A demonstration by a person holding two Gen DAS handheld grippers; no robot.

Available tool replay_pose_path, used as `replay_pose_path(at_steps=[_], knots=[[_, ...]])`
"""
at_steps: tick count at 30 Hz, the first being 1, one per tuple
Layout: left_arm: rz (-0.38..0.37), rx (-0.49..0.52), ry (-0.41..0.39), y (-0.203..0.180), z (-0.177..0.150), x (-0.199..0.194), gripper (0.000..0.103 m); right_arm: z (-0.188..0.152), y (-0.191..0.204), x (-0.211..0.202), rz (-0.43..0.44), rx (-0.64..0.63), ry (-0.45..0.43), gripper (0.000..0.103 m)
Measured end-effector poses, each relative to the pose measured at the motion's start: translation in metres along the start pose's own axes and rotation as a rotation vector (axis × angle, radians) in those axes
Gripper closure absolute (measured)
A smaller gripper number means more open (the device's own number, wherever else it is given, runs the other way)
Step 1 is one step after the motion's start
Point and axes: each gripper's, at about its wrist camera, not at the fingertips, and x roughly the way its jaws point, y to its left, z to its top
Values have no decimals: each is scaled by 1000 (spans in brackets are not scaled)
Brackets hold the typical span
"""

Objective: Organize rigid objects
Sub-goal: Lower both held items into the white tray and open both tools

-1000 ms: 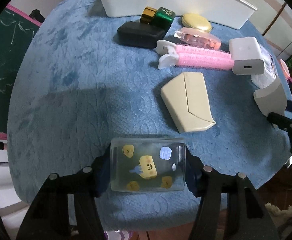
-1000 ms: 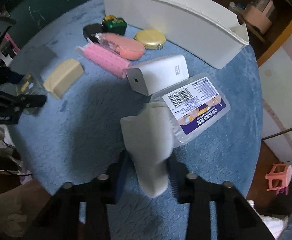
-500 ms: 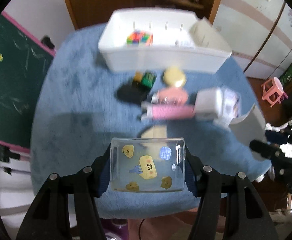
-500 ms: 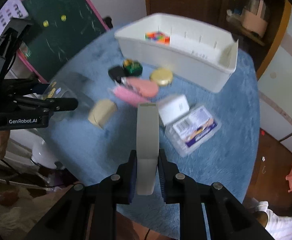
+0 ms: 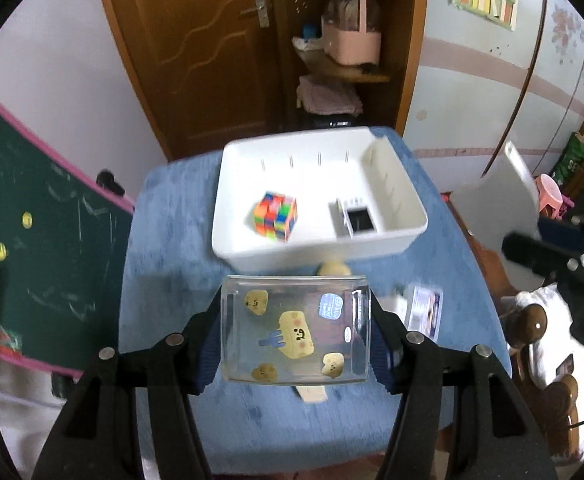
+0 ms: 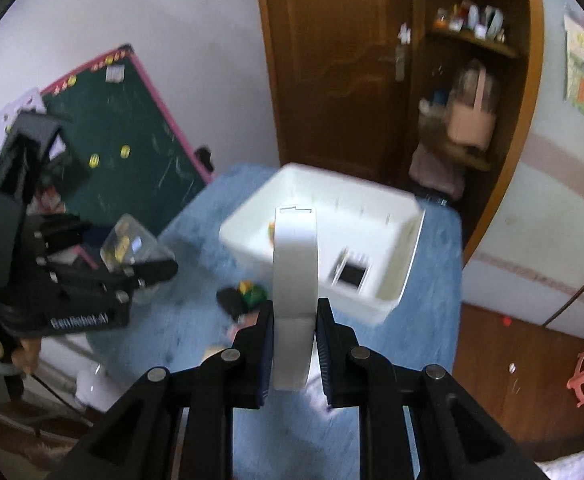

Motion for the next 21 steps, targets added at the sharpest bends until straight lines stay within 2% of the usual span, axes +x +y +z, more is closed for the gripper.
replay_pose_path(at_steps=[6, 12, 17, 21], knots=[[-13, 20, -24, 11, 50, 14, 39, 51, -15, 14, -76, 39, -20, 83], [-13, 19, -42, 30, 105, 45, 39, 98, -35, 58, -119, 82, -1, 83], [-55, -44, 20, 52, 144, 107, 39, 120, -54, 128, -155, 144, 50, 83], [-71, -88, 100, 64, 157, 172, 39, 122, -70, 202, -152, 226, 152, 83]])
